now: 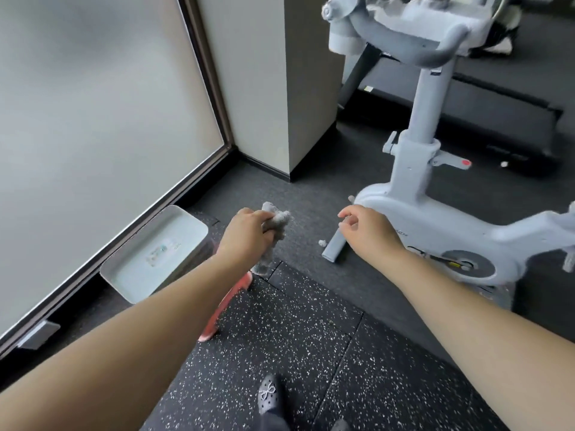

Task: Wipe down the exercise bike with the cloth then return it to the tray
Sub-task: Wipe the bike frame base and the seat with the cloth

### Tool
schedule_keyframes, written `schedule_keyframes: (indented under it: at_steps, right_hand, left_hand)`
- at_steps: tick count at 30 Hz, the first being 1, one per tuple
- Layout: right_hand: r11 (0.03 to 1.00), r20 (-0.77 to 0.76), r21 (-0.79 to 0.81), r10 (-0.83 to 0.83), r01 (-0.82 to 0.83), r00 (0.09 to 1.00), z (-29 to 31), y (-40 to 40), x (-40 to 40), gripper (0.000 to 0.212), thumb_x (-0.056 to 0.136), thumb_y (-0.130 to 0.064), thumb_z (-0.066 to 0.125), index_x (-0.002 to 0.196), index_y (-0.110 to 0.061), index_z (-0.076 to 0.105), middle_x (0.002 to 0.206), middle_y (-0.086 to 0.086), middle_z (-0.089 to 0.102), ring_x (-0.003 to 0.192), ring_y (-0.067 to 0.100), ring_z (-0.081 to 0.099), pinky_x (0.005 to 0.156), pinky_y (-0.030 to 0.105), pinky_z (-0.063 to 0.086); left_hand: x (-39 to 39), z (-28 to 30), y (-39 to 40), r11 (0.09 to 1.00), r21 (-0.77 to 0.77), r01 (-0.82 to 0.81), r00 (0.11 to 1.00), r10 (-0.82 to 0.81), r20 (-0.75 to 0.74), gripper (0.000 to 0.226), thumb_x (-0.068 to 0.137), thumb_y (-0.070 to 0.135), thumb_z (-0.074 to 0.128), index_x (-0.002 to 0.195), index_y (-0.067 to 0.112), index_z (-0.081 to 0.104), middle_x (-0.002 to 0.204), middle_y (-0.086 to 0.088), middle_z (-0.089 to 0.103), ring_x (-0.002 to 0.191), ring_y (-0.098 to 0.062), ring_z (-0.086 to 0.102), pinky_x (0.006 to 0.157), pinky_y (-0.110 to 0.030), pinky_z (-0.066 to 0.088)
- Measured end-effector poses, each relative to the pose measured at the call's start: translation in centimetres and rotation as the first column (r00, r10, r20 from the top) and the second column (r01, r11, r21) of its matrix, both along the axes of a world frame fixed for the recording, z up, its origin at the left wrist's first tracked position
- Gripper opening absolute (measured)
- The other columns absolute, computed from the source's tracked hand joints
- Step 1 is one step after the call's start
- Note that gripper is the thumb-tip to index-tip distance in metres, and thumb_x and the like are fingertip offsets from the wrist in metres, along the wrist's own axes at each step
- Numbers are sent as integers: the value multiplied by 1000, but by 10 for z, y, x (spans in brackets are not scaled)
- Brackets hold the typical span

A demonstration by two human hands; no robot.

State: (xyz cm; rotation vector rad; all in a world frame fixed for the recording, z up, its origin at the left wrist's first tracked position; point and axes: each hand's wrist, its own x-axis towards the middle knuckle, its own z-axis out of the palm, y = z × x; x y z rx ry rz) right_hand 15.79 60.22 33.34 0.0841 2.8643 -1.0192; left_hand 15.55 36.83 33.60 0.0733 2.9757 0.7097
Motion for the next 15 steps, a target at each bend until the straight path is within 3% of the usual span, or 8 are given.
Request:
schedule_keyframes:
  at_steps: [2,6,10,15]
  right_hand:
    - [999,5,8,-51,51,999,-3,27,22,19,90,-21,51,105,-23,61,85,-9,60,74,8,58,74,29,46]
    - [986,1,41,-164,164,986,-2,79,66,25,89,-22,47,109,-22,62,98,-3,64,90,20,60,83,35,50]
    - [951,-1,47,-305,305,952,-2,129,108,27,91,-22,44,111,-20,61,106,1,65,98,23,61,83,35,51]
    - [876,-1,41,-481,481,877,0,189,166,28,92,-20,45,114,-20,61,108,1,65,94,23,62,79,34,51]
  left_hand:
    - [14,-4,31,999,18,39,999,-39,1,38,84,22,61,122,25,61,109,-10,57,97,-28,56,82,-30,40]
    - [29,-9,88,990,25,142,990,-142,5,41,84,24,62,125,25,59,111,-9,56,97,-27,56,87,-35,46]
    - [41,-8,141,960,43,275,961,-275,1,39,82,26,63,122,25,61,108,-9,55,95,-28,58,84,-35,49]
    - [56,-11,201,899,43,436,900,-435,-31,35,80,29,63,115,26,64,100,-9,56,90,-31,59,79,-34,50]
